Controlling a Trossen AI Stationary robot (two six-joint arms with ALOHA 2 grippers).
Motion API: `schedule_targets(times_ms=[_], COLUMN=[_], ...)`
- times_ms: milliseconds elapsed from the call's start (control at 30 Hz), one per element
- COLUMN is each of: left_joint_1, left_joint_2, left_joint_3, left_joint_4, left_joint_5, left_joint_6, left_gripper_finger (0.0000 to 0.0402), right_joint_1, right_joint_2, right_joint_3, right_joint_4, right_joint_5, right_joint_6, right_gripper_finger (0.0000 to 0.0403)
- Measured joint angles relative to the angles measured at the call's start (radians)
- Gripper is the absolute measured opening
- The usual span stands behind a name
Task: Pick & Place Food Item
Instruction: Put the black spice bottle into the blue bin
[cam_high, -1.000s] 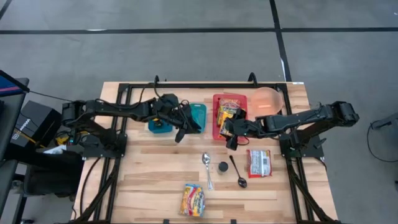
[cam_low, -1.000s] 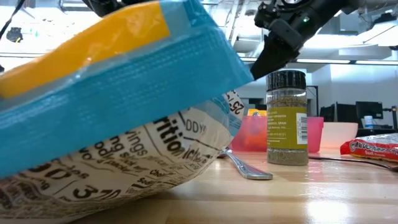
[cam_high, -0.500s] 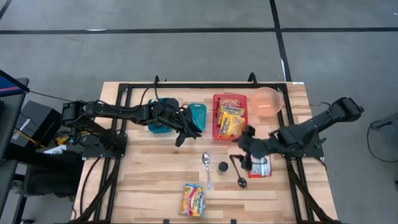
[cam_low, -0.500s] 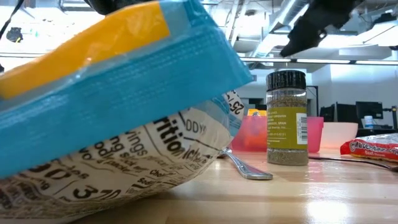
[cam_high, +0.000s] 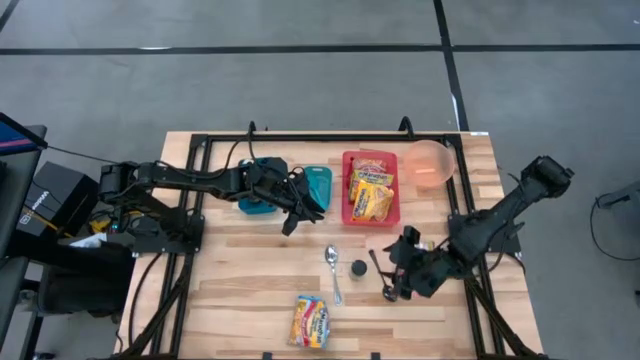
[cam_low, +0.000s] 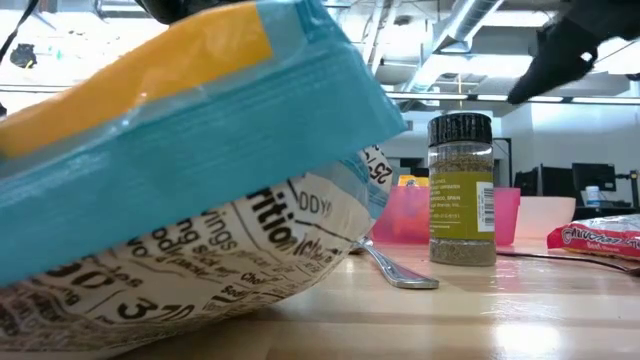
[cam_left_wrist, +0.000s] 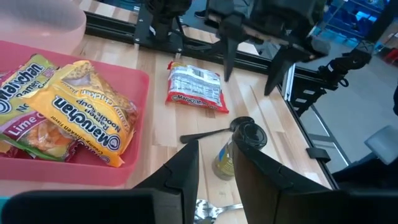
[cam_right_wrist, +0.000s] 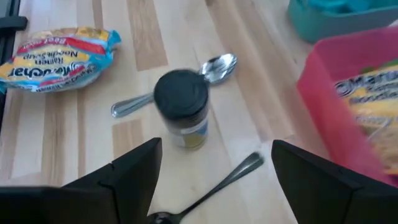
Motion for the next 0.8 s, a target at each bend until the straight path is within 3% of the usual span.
schedule_targets(times_ms=[433,800], left_joint_1=[0.001,0.001], left_joint_2=[0.0,0.0], left_joint_3=[0.0,0.0], left_joint_4=[0.0,0.002], left_joint_5=[0.0,0.0], left_joint_6=[0.0,-0.001], left_gripper_finger=[0.0092,0.0092], right_joint_1=[0.046,0.094], right_joint_2=[0.238,0.381], right_joint_3=[0.0,0.0], right_joint_4=[0.009,0.184], right_joint_5=[0.041,0.162], right_joint_6=[0.198,0.201], right_gripper_finger=[0.0297,0.0297])
